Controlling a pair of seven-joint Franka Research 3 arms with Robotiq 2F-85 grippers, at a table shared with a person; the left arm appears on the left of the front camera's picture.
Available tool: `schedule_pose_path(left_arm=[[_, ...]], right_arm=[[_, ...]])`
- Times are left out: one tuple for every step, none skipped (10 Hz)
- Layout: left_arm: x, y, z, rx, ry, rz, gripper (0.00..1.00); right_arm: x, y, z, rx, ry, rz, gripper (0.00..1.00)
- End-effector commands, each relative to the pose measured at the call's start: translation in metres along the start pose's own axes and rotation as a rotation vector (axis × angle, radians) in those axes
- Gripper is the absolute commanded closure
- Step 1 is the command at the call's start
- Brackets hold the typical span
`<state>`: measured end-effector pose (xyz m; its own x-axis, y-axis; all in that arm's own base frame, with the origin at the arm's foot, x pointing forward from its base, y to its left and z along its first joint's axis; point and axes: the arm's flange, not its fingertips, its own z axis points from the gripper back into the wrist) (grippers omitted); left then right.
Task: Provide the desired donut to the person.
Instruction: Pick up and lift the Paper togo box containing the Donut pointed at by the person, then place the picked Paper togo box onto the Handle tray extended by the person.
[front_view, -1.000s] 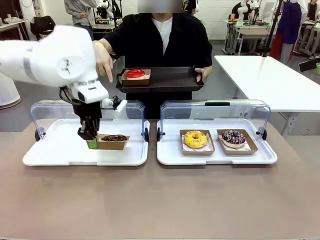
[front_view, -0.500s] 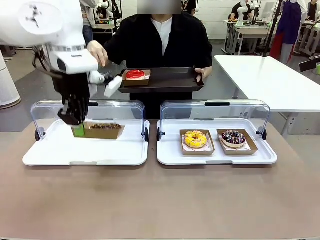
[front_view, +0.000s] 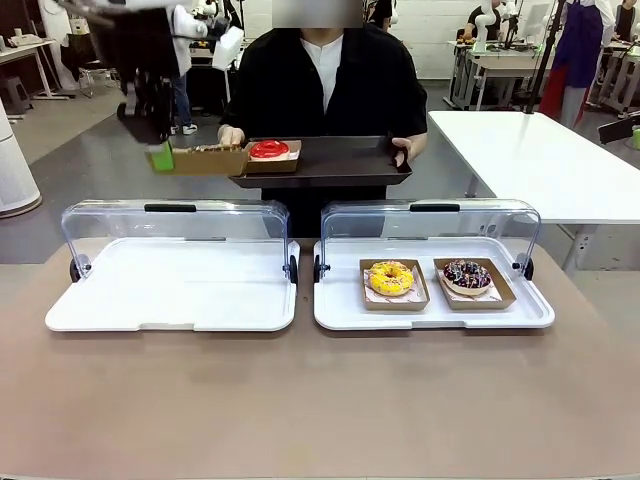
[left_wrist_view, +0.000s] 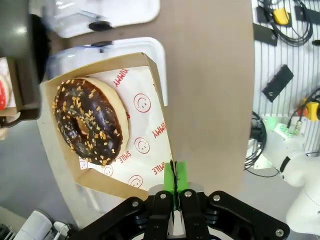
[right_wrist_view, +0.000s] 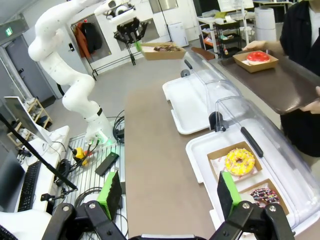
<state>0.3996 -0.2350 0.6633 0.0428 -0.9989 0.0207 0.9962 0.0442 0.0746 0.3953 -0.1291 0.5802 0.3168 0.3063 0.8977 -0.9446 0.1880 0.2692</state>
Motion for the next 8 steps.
schedule_pose_path(left_arm=[[0.010,0.034,0.003,-0.016,0.015,0.018,1.00],[0.011,0.037,0.001,-0.018,0.019,0.012,1.00],[0.008,0.035,-0.003,-0.018,0.014,0.002,1.00],[0.001,0.025,-0.014,-0.018,-0.004,-0.023,1.00],[0.009,0.042,-0.009,-0.013,0.000,0.007,1.00],[0.009,0.042,-0.009,-0.013,0.000,0.007,1.00],[0.009,0.042,-0.009,-0.013,0.000,0.007,1.00],[0.009,0.042,-0.009,-0.013,0.000,0.007,1.00]], right_arm=[[0.002,0.001,0.000,0.003,-0.015,0.008,0.00],[0.002,0.001,0.000,0.003,-0.015,0.008,0.00],[0.002,0.001,0.000,0.003,-0.015,0.008,0.00],[0.002,0.001,0.000,0.003,-0.015,0.008,0.00],[0.002,0.001,0.000,0.003,-0.015,0.008,0.00],[0.002,0.001,0.000,0.003,-0.015,0.008,0.00],[0.002,0.001,0.000,0.003,-0.015,0.008,0.00],[0.002,0.001,0.000,0.003,-0.015,0.008,0.00]])
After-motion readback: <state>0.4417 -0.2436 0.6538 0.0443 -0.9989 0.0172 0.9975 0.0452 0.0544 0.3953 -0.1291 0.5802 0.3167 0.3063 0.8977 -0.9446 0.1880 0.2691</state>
